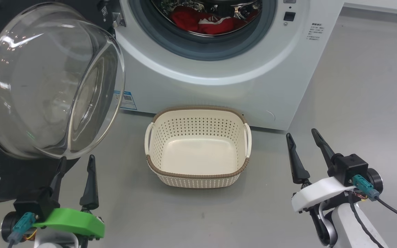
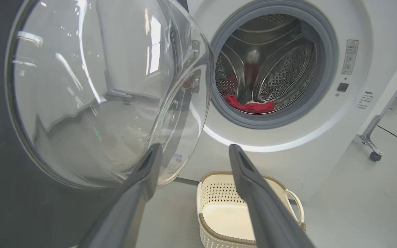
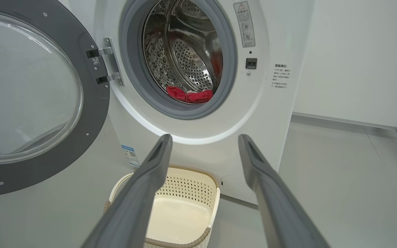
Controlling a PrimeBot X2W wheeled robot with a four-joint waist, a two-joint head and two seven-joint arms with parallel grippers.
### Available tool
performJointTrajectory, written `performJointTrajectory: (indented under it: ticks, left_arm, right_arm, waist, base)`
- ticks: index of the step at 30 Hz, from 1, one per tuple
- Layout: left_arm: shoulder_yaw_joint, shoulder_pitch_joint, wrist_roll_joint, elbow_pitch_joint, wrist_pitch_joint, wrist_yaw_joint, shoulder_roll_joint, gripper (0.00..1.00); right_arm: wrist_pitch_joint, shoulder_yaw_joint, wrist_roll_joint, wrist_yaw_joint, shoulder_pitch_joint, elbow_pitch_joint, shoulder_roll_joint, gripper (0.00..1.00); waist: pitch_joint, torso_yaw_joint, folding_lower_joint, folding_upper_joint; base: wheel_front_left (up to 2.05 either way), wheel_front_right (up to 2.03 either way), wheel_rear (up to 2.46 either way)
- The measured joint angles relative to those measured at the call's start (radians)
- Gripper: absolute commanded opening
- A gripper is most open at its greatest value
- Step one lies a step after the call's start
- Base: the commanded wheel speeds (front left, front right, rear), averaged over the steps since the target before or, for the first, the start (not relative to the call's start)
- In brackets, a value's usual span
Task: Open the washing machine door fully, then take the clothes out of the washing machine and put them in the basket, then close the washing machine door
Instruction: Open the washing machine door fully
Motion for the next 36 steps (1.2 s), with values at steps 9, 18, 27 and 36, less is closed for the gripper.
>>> performJointTrajectory:
  ticks: [9, 18, 27, 36]
  left_arm:
    - [-0.039, 0.036, 0.009, -0.030, 0.028, -0.008, -0.001, 1.00]
    - [-0.043, 0.042, 0.018, -0.060, 0.046, -0.007, 0.001, 1.00]
    - [-0.052, 0.050, 0.028, -0.082, 0.063, -0.002, 0.001, 1.00]
    - [-0.063, 0.050, 0.039, -0.095, 0.084, 0.003, 0.001, 1.00]
  right_arm:
    - [0.000, 0.027, 0.009, -0.011, 0.017, -0.023, 0.002, 1.00]
    - [0.000, 0.052, 0.017, -0.027, 0.037, -0.037, 0.002, 1.00]
    - [0.000, 0.064, 0.018, -0.036, 0.045, -0.053, 0.002, 1.00]
    - [0.000, 0.064, 0.019, -0.046, 0.059, -0.066, 0.004, 1.00]
  waist:
    - [-0.018, -0.078, 0.0000, 0.0000]
    - [-0.027, -0.156, 0.0000, 0.0000]
    - [-0.028, -0.218, 0.0000, 0.0000]
    - [-0.026, -0.236, 0.0000, 0.0000]
  base:
    - [0.00, 0.00, 0.00]
    - [0.00, 0.00, 0.00]
    - [0.00, 0.00, 0.00]
    - [0.00, 0.00, 0.00]
